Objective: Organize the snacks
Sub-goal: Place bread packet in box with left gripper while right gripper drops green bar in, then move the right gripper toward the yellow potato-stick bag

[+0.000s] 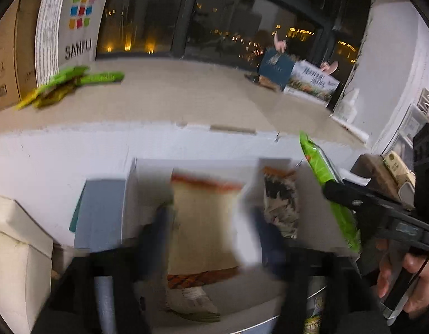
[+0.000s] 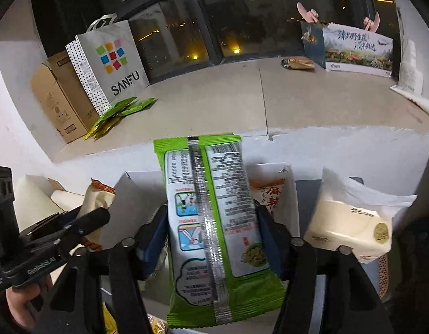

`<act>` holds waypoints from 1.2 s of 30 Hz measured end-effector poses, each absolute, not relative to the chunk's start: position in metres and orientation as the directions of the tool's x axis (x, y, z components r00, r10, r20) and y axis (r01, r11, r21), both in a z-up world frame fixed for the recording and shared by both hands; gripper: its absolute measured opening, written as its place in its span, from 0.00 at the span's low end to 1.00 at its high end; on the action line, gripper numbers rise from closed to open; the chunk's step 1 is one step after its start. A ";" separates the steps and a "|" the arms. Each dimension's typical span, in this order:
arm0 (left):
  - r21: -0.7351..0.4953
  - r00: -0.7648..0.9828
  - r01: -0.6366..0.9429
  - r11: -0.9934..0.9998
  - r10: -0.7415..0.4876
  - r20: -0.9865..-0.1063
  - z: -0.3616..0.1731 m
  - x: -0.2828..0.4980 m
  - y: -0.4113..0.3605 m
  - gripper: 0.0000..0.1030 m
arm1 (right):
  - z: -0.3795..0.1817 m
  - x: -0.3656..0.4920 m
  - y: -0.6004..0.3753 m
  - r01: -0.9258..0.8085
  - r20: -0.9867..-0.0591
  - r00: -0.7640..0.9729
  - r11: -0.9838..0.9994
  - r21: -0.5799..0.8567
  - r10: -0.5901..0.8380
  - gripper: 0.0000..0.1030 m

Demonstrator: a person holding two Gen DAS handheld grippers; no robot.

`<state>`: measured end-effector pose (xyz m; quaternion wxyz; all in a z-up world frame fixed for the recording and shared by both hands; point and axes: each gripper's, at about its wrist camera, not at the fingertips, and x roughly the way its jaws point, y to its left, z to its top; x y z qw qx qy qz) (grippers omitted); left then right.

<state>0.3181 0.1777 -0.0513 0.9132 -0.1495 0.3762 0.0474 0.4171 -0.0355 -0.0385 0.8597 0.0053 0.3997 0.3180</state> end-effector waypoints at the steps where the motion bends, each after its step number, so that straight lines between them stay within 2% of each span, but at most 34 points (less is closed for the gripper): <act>1: -0.240 0.709 -0.205 0.949 -0.025 -0.705 -0.053 0.317 0.178 1.00 | -0.040 0.419 -0.035 -0.539 -0.678 0.488 0.801 0.262 0.550 0.90; 2: -0.234 0.710 -0.213 0.949 -0.014 -0.704 -0.053 0.315 0.179 1.00 | -0.041 0.419 -0.036 -0.541 -0.676 0.488 0.799 0.262 0.552 1.00; 5: -0.224 0.725 -0.202 0.953 -0.008 -0.689 -0.047 0.301 0.177 1.00 | -0.043 0.416 -0.040 -0.538 -0.691 0.499 0.812 0.226 0.523 1.00; 9: -0.162 0.760 -0.181 0.970 0.033 -0.650 -0.025 0.271 0.166 1.00 | -0.029 0.396 -0.055 -0.569 -0.644 0.523 0.792 0.224 0.558 1.00; 15: -0.130 0.824 -0.122 0.984 0.027 -0.567 0.009 0.195 0.145 1.00 | 0.009 0.344 -0.099 -0.619 -0.520 0.580 0.755 0.218 0.626 1.00; 19: -0.162 0.861 -0.092 0.983 -0.003 -0.508 0.023 0.131 0.128 1.00 | 0.028 0.293 -0.139 -0.653 -0.433 0.616 0.734 0.185 0.658 1.00; 24: -0.202 0.887 -0.059 0.978 -0.041 -0.459 0.012 0.053 0.099 1.00 | 0.025 0.228 -0.187 -0.667 -0.364 0.649 0.730 0.150 0.668 1.00; 33: -0.245 0.871 -0.063 0.968 -0.066 -0.486 -0.040 -0.014 0.047 1.00 | -0.041 0.133 -0.256 -0.621 -0.390 0.664 0.761 0.186 0.637 1.00; 36: -0.226 0.863 -0.074 0.971 -0.051 -0.502 -0.042 -0.009 0.042 1.00 | -0.068 0.121 -0.262 -0.624 -0.454 0.639 0.764 0.165 0.621 1.00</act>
